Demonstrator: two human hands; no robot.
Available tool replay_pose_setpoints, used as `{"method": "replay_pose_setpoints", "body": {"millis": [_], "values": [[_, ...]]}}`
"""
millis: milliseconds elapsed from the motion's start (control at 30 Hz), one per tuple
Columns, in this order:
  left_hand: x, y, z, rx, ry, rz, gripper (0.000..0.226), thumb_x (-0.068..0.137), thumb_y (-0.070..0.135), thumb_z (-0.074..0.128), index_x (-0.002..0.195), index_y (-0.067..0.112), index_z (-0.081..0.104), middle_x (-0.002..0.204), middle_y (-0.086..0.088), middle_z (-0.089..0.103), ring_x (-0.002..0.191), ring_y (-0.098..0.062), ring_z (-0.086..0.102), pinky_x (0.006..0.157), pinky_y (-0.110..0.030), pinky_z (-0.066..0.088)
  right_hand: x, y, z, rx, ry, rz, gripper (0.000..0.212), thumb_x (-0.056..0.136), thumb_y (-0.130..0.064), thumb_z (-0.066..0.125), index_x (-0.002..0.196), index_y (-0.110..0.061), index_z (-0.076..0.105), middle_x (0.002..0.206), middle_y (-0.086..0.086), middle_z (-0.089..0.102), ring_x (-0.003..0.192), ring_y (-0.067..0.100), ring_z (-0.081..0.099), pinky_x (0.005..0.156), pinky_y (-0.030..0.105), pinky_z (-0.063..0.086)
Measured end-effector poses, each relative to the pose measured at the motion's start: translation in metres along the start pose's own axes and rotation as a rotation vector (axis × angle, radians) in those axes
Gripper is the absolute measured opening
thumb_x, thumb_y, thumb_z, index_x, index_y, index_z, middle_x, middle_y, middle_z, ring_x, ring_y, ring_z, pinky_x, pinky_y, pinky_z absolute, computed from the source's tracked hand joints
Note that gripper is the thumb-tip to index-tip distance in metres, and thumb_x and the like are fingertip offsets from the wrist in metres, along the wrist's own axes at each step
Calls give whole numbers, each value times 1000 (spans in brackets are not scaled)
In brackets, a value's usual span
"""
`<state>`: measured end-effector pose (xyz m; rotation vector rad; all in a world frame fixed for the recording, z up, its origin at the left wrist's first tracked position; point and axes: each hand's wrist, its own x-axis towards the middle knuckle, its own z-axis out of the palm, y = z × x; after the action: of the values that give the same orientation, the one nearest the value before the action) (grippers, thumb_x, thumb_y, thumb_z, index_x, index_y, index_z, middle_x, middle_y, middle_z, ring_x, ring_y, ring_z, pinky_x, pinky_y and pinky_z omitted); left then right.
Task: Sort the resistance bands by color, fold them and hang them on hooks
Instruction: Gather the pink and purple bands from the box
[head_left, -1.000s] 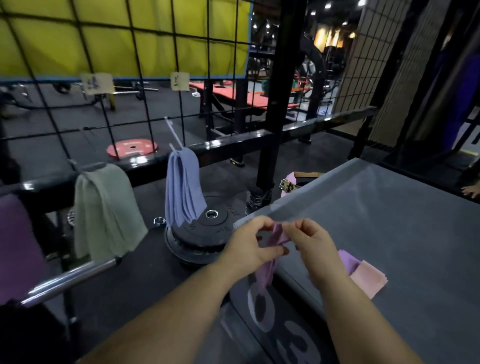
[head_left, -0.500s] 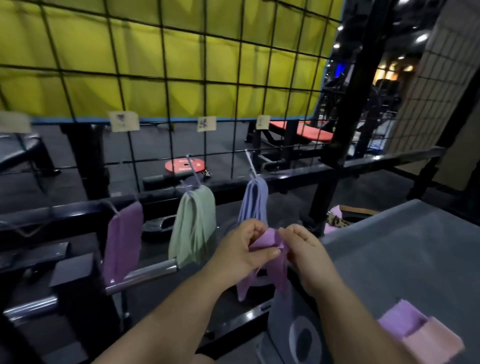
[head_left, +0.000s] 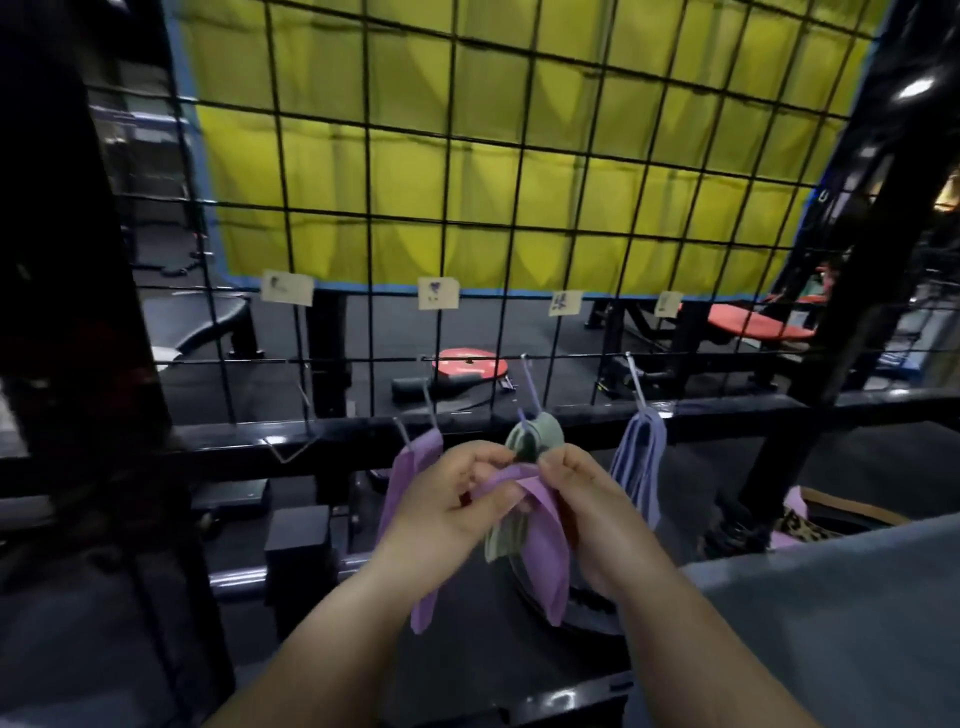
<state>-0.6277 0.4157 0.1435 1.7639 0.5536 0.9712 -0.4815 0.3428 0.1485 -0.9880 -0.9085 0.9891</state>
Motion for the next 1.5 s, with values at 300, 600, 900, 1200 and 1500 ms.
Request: {"method": "replay_pose_setpoints", "body": {"millis": [300, 600, 900, 1200, 1500], "values": [[-7, 19, -63, 35, 18, 5, 23, 65, 40, 79, 80, 30, 65, 76, -13, 61, 69, -22, 54, 68, -39, 47, 10, -18, 31, -317, -156, 275, 33, 82, -34, 73, 97, -4, 69, 64, 3, 59, 55, 16, 51, 53, 29, 42], [-5, 23, -99, 14, 122, -1, 11, 79, 5, 75, 79, 13, 69, 93, -3, 72, 77, -9, 66, 64, -16, 49, 33, -30, 63, -287, -106, 266, 12, 93, -18, 61, 84, -9, 60, 62, 1, 57, 47, 11, 47, 45, 22, 37], [7, 17, -105, -149, 314, 41, 22, 82, -2, 69, 76, 18, 74, 93, 5, 74, 90, -9, 68, 76, -17, 52, 57, -35, 87, -455, -31, 144, 13, 96, -24, 57, 87, -15, 60, 67, -2, 64, 54, 8, 54, 49, 20, 39], [17, 2, -79, 62, 531, -25, 17, 87, 14, 70, 81, 30, 69, 80, 6, 69, 77, -10, 64, 69, -19, 48, 69, -22, 95, -653, 184, 146, 18, 95, -33, 53, 83, -20, 55, 86, 1, 59, 75, 16, 50, 64, 29, 38], [16, 1, -69, -88, 497, -96, 14, 92, 12, 63, 83, 21, 68, 83, 1, 70, 75, -11, 63, 67, -19, 49, 72, -28, 100, -561, 190, 278, 12, 98, -24, 53, 99, -14, 60, 83, 5, 55, 63, 17, 44, 53, 24, 32]]}}
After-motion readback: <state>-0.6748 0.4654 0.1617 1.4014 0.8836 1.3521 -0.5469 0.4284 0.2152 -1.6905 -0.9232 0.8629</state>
